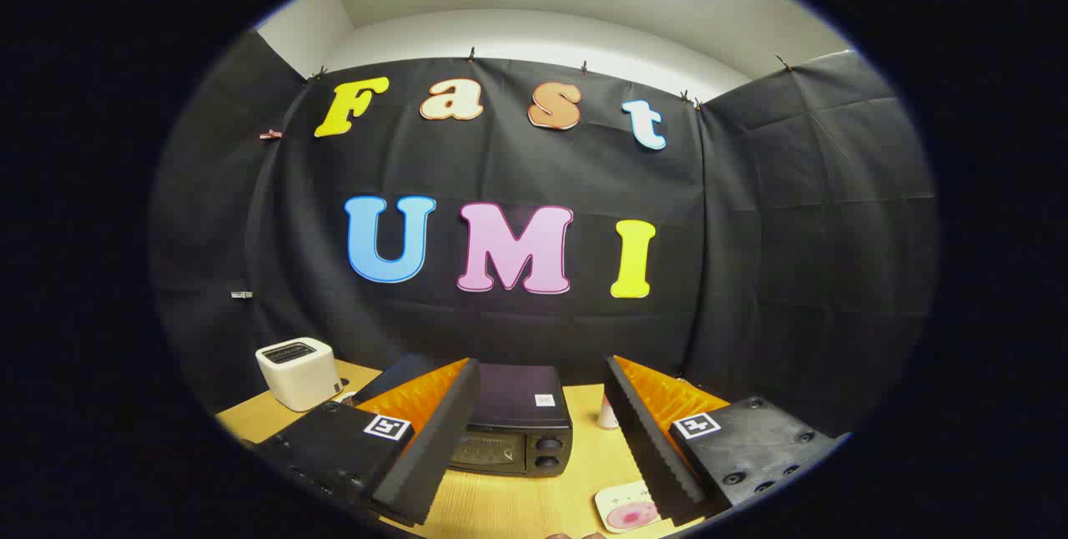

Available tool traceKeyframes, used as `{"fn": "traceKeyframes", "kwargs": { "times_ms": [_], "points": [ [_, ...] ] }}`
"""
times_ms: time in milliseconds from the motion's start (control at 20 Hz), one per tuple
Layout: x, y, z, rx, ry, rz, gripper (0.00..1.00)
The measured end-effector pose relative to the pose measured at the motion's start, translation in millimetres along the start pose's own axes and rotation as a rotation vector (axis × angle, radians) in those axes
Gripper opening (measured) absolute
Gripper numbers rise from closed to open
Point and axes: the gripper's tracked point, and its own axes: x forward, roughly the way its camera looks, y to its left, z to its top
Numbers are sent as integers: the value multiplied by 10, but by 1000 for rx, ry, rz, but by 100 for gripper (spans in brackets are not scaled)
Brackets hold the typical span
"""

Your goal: Open the toaster oven, put the food inside, and close the toaster oven door.

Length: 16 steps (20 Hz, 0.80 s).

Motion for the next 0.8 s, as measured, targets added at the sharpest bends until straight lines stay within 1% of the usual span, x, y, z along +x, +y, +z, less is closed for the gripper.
{"fn": "traceKeyframes", "kwargs": {
  "times_ms": [250, 800],
  "points": [
    [-35, 46, -40, -24, 14, 6, 98],
    [-78, 109, -139, -10, 37, 3, 98]
  ]
}}
